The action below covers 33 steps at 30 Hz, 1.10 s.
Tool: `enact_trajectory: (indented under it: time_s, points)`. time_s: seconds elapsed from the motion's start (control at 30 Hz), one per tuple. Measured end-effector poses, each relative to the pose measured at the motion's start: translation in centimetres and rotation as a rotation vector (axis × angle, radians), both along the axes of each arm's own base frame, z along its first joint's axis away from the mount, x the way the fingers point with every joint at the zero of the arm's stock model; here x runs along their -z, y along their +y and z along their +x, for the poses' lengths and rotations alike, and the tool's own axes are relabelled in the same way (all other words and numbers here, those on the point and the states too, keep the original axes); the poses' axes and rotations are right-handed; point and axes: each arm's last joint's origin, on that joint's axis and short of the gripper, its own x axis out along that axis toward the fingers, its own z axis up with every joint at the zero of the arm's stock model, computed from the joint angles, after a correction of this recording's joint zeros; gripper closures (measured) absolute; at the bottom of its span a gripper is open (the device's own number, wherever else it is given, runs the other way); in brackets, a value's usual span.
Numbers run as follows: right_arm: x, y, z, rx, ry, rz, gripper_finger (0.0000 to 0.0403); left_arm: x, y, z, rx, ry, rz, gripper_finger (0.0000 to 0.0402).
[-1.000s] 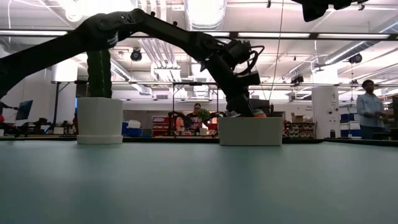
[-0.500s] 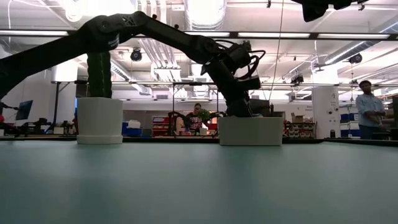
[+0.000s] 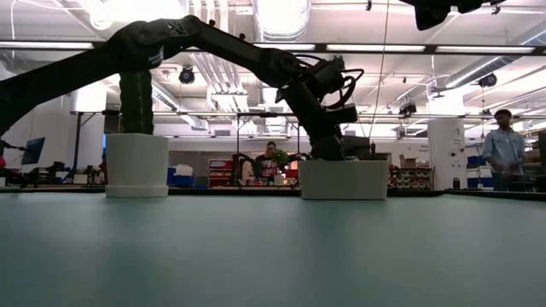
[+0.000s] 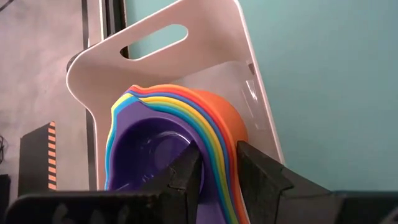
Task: Nest measuring cups in basket
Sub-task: Put the nested measuring cups into the gray bin, then return to Home Position
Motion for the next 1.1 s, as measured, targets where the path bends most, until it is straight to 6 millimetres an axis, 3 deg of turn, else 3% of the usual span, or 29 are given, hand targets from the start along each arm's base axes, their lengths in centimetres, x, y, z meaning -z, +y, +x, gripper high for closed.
enact_trajectory:
  time_s: [0.43,0.83,1.1]
  points:
    - [0.00,0.00,0.00,-0.002,-0.001,-0.009,0.0394,-0.01,0.01,0.00,-0.006,-0.003,-0.004,0.0322]
    - [-0.01,0.00,0.00,-0.001,-0.001,-0.007,0.0394,-0.05,0.04,0.04,-0.024,-0.014,-0.016,0.0237]
    - [-0.01,0.00,0.00,-0.001,-0.001,-0.007,0.0394,-0.96,-0.22,0.17,-0.018,-0.025,-0.012,0.0221]
